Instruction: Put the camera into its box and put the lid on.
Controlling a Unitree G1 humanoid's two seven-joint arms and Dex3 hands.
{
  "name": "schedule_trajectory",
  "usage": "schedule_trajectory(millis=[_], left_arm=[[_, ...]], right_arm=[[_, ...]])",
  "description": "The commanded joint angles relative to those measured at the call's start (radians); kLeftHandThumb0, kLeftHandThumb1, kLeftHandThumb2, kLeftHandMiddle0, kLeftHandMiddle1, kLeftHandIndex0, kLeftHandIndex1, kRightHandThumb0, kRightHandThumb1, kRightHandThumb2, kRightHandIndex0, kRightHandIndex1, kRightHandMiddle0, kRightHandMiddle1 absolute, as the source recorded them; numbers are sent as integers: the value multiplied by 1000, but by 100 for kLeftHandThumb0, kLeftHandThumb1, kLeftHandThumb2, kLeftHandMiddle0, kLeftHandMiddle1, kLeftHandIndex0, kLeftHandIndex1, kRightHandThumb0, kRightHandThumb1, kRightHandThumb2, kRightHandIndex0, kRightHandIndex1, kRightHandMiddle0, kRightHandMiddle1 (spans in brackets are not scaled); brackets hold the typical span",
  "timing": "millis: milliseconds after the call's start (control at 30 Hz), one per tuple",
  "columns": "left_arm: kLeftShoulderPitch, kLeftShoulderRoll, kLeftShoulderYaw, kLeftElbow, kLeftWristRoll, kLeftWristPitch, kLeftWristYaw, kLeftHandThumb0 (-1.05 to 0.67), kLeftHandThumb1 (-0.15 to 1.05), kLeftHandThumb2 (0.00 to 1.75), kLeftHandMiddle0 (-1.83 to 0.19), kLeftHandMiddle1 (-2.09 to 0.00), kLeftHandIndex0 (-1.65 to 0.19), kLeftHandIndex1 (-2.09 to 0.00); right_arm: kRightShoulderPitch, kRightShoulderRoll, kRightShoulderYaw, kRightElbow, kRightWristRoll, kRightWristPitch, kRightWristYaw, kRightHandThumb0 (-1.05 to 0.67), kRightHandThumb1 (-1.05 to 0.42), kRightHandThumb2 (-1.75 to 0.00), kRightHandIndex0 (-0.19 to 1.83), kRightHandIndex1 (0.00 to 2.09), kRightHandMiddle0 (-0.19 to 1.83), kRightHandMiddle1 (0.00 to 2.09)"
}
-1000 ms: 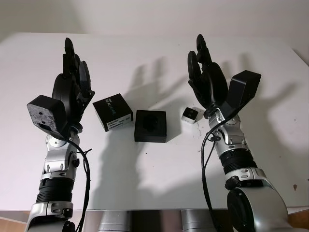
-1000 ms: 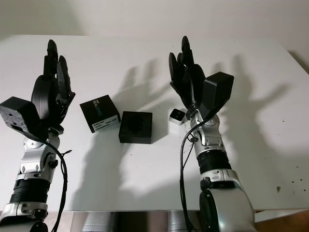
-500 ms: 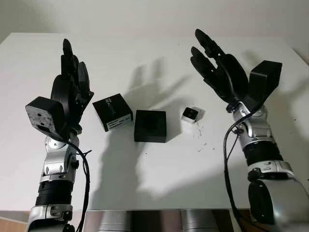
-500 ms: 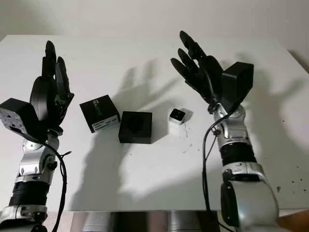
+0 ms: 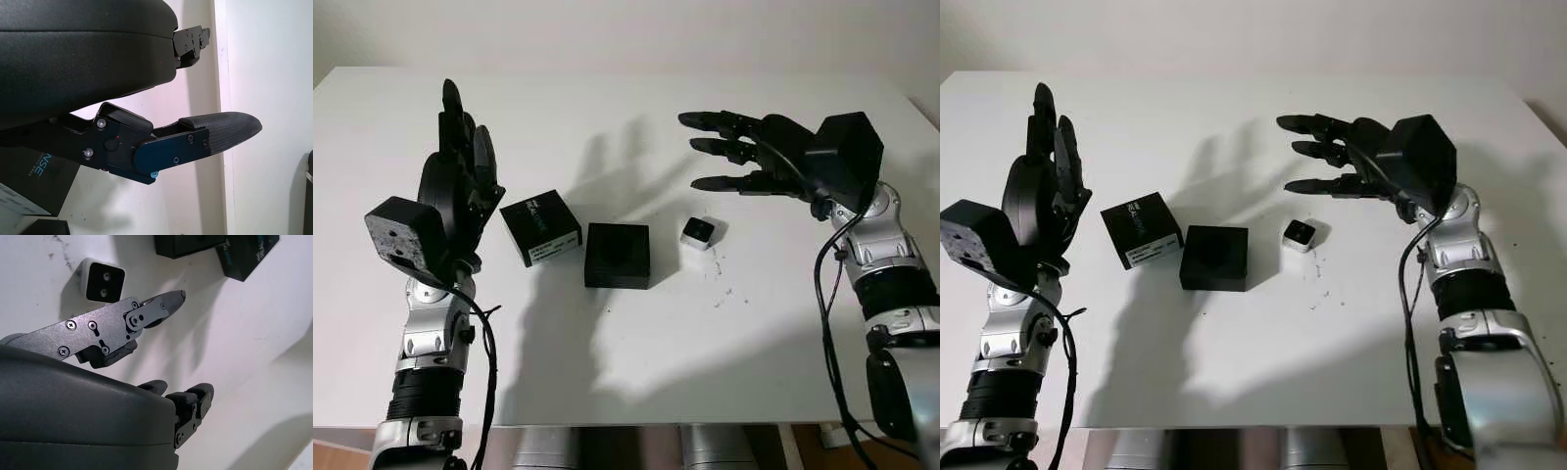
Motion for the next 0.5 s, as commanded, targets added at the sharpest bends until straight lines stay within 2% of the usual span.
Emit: schedule_trajectory(millis=[0, 233, 467], left_arm=[[13, 4, -4, -19, 5, 2, -6, -79, 105, 67, 19, 0, 19, 0], [6, 10, -3, -8, 10, -7, -21, -79, 105, 67, 19, 0, 19, 0], [0, 11, -8, -6, 15, 10, -21, -78, 105, 68, 19, 0, 19, 0]], right_arm=[[-32, -26, 25, 12, -26, -33, 9, -27, -84, -4, 40, 21, 37, 24], [-63, -89, 158, 45, -236, -201, -73, -35, -81, -5, 43, 16, 43, 16], [-73, -111, 210, 62, -297, -286, -72, -27, -82, -6, 40, 11, 44, 9]])
